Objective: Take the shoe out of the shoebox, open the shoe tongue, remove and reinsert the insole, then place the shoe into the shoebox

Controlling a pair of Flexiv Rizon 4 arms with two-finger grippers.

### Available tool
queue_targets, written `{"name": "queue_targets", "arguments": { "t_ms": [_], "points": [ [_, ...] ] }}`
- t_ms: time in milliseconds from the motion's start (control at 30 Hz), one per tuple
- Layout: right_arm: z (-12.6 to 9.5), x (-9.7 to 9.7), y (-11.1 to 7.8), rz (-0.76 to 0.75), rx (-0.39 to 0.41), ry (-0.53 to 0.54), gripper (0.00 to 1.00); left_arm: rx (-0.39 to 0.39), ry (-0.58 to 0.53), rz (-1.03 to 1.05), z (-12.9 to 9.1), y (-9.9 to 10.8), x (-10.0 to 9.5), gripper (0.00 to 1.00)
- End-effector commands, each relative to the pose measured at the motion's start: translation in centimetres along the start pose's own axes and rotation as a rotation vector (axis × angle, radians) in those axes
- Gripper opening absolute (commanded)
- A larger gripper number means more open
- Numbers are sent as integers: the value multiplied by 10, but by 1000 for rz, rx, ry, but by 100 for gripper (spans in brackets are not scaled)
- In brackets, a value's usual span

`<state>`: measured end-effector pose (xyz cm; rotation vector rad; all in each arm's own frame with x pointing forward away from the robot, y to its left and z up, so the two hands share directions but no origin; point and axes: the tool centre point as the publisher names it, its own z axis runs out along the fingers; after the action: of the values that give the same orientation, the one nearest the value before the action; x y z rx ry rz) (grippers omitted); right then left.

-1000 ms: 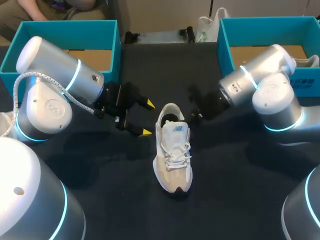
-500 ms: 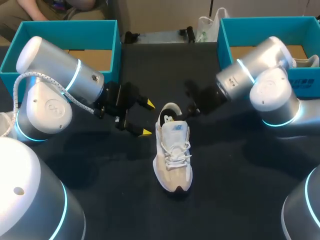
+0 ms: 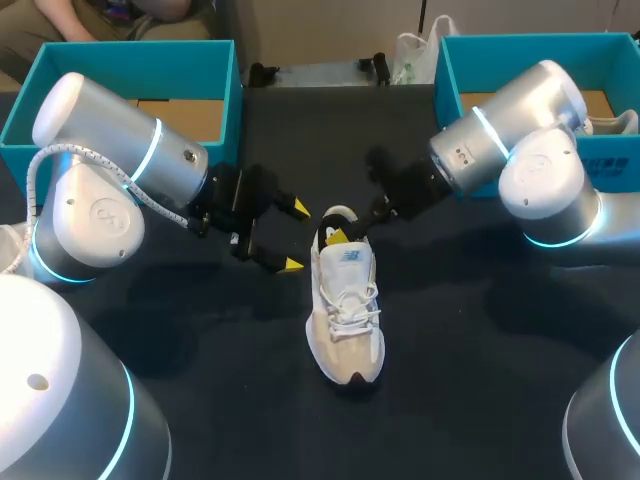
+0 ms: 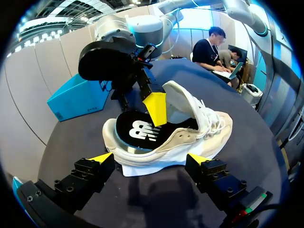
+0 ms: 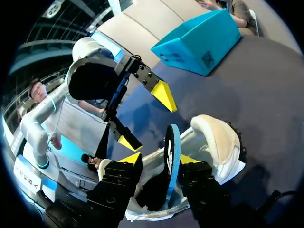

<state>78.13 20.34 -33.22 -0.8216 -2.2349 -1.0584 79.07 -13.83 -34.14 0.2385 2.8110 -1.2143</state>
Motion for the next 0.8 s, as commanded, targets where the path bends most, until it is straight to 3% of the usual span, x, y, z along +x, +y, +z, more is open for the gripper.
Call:
{"name": "queue_targets", "arguments": {
  "t_ms": [33, 433, 800],
  "points": [
    [-10, 8, 1, -16, -13, -23, 46, -5, 1, -1, 1, -1, -1, 100],
    [-33, 1, 20, -89, -36, -49, 47, -5, 1, -1, 1, -1, -1, 100],
    [-63, 0, 52, -173, -12, -113, 47, -5, 1, -1, 1, -1, -1, 100]
  ]
}}
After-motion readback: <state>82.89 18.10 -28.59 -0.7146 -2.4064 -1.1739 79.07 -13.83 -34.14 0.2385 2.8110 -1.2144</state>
